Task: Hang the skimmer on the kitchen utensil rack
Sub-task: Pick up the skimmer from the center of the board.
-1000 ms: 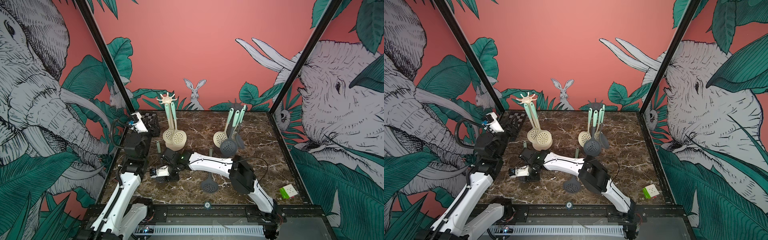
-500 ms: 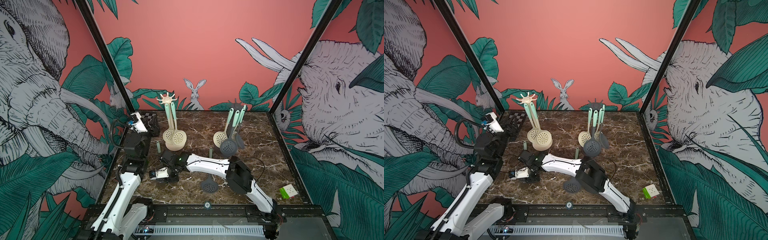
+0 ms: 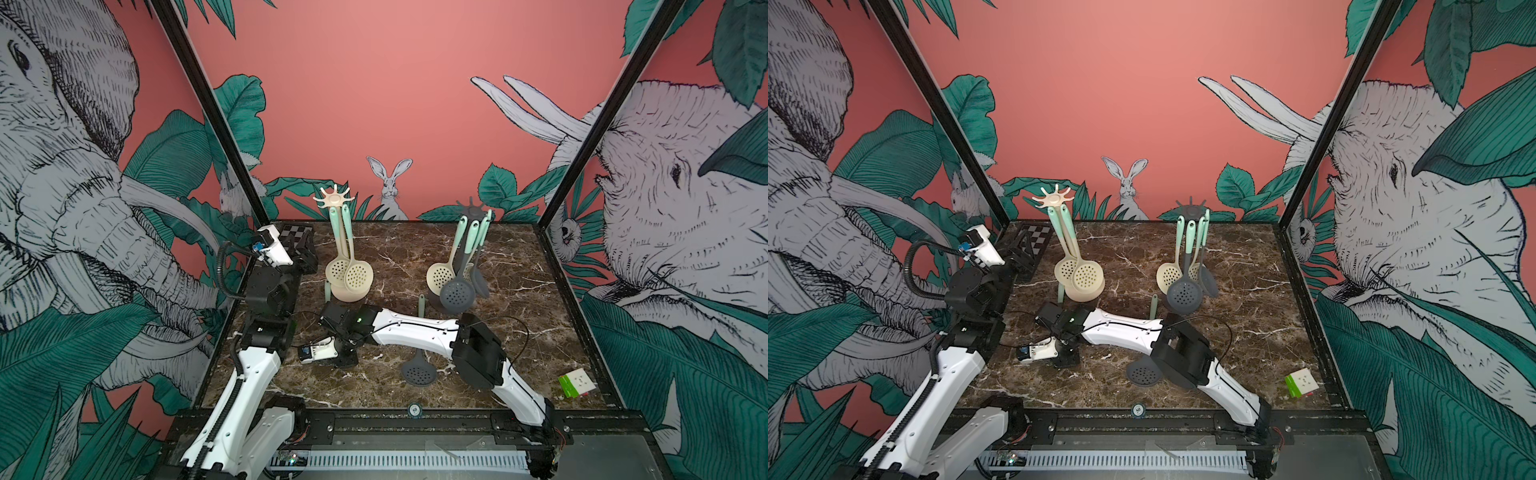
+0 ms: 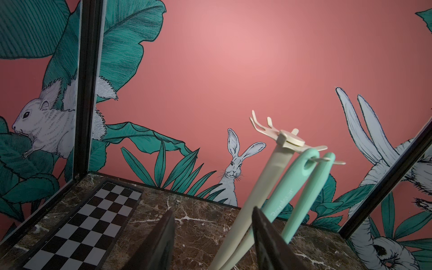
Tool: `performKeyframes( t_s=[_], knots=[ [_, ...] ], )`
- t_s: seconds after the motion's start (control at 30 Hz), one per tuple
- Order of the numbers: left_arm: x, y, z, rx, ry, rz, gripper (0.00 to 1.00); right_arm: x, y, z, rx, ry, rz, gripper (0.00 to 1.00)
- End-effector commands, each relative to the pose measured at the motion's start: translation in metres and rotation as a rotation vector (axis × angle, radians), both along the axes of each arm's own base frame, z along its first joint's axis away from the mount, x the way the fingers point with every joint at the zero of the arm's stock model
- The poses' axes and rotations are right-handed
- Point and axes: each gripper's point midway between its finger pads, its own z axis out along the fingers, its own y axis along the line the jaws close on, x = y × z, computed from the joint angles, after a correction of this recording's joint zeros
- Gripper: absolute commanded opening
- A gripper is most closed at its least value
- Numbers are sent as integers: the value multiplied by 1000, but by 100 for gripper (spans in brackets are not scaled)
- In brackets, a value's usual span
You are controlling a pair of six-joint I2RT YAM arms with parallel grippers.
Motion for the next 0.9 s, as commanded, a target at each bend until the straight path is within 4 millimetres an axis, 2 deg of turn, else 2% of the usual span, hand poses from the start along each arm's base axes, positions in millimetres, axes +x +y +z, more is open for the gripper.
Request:
performKeyframes(
  t_s=[0.0,0.1,0.27,0.57,0.87],
  knots=[
    [-7,3,6,-20,-26,4,55,-2,3,15,24,-23,24,0],
    [-10,5,9,-16,-30,11,55,-2,4,32,68,-63,41,0],
    [-18,9,13,-7,-34,26,55,-7,9,71,188,-135,80,0],
    [-26,13,16,13,-26,45,54,-27,16,134,391,-255,159,0],
    [-26,3,17,5,17,-11,55,-8,12,181,500,-552,146,0]
  ],
)
